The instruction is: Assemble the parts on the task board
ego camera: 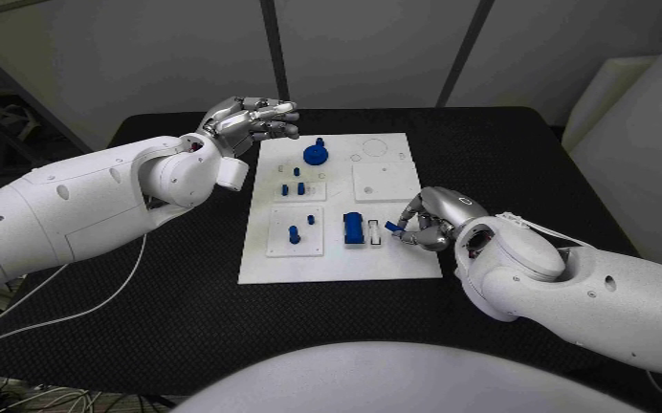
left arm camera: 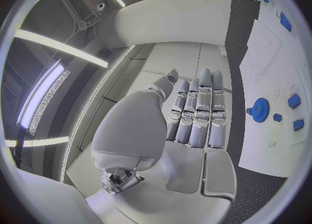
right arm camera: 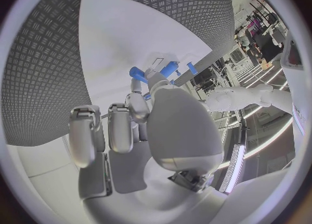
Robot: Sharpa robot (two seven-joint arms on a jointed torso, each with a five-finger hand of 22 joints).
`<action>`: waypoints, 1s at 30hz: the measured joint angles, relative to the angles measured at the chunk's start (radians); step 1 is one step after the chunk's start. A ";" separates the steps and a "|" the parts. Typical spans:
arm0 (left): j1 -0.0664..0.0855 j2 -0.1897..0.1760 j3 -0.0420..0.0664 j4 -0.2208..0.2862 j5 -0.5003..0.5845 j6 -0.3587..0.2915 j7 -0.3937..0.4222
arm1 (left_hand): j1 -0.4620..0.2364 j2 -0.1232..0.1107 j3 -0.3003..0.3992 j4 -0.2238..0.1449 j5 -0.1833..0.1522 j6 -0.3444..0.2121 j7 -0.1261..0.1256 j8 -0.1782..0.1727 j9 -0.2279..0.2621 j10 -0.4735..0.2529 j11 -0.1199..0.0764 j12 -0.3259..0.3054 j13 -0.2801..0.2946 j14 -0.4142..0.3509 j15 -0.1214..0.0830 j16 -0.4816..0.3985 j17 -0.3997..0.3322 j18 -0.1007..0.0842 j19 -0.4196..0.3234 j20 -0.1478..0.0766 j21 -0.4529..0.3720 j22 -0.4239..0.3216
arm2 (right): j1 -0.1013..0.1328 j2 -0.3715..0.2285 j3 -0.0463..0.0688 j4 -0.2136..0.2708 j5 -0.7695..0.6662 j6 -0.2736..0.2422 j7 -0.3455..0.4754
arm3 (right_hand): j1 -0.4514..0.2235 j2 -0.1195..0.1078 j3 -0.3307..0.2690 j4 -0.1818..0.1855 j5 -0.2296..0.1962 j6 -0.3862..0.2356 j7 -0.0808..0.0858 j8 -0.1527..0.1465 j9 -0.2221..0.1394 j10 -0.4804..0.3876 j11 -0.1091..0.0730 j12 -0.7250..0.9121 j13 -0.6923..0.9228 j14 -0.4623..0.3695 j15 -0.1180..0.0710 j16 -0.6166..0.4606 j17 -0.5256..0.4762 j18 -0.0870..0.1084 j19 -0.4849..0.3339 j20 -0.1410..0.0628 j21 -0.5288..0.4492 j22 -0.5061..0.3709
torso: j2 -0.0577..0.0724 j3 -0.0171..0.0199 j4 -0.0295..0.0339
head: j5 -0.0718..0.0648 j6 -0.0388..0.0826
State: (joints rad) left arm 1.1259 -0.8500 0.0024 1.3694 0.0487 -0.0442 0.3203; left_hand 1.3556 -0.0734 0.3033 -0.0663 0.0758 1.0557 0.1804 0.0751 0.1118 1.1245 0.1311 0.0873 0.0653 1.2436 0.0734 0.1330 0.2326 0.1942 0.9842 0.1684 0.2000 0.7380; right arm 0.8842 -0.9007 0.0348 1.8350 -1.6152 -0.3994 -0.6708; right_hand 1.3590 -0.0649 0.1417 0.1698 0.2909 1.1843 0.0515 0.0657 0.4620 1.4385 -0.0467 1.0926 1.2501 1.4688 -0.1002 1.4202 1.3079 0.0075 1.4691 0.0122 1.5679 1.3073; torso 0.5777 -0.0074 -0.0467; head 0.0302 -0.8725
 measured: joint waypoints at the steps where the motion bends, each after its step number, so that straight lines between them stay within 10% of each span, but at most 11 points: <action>1: 0.000 0.000 0.000 0.000 0.000 0.000 0.000 | 0.000 0.000 0.000 0.000 0.000 0.000 0.000 0.000 0.000 0.000 0.000 0.000 0.000 0.000 0.000 0.000 0.000 0.000 0.000 0.000 0.000 0.000 | 0.000 0.002 0.000 -0.002 0.010 -0.002 0.000 | -0.003 0.001 -0.002 0.002 0.000 0.002 -0.002 0.000 0.000 0.000 0.000 0.003 0.000 0.000 0.000 0.003 0.000 0.000 0.000 0.000 0.000 0.000 | 0.000 0.0000 0.0000 | 0.000 0.000; 30: 0.000 -0.001 0.000 0.004 0.000 0.000 -0.006 | 0.000 0.000 -0.003 -0.003 0.000 0.000 0.000 0.000 0.000 -0.007 0.000 0.000 0.000 0.000 0.000 -0.005 0.001 0.000 0.004 0.004 0.000 -0.003 | 0.000 0.096 0.001 -0.079 0.116 0.016 -0.022 | -0.100 -0.013 -0.021 0.073 0.026 0.066 -0.034 0.008 0.016 0.023 -0.009 0.050 0.035 -0.002 -0.009 0.014 0.000 0.000 -0.004 -0.004 0.000 0.001 | 0.001 0.0013 -0.0005 | 0.001 0.000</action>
State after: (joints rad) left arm 1.1260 -0.8508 0.0024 1.3739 0.0488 -0.0443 0.3146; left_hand 1.3556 -0.0734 0.3006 -0.0691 0.0758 1.0558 0.1804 0.0751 0.1115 1.1170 0.1313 0.0873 0.0653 1.2436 0.0734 0.1278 0.2334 0.1942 0.9879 0.1720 0.2000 0.7353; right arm 0.8845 -0.8046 0.0357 1.7562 -1.4997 -0.3832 -0.6933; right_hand 1.2587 -0.0777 0.1208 0.2428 0.3168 1.2499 0.0171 0.0737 0.4784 1.4617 -0.0554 1.1426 1.2854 1.4668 -0.1093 1.4346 1.3076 0.0075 1.4653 0.0084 1.5679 1.3080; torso 0.5784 -0.0060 -0.0472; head 0.0316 -0.8725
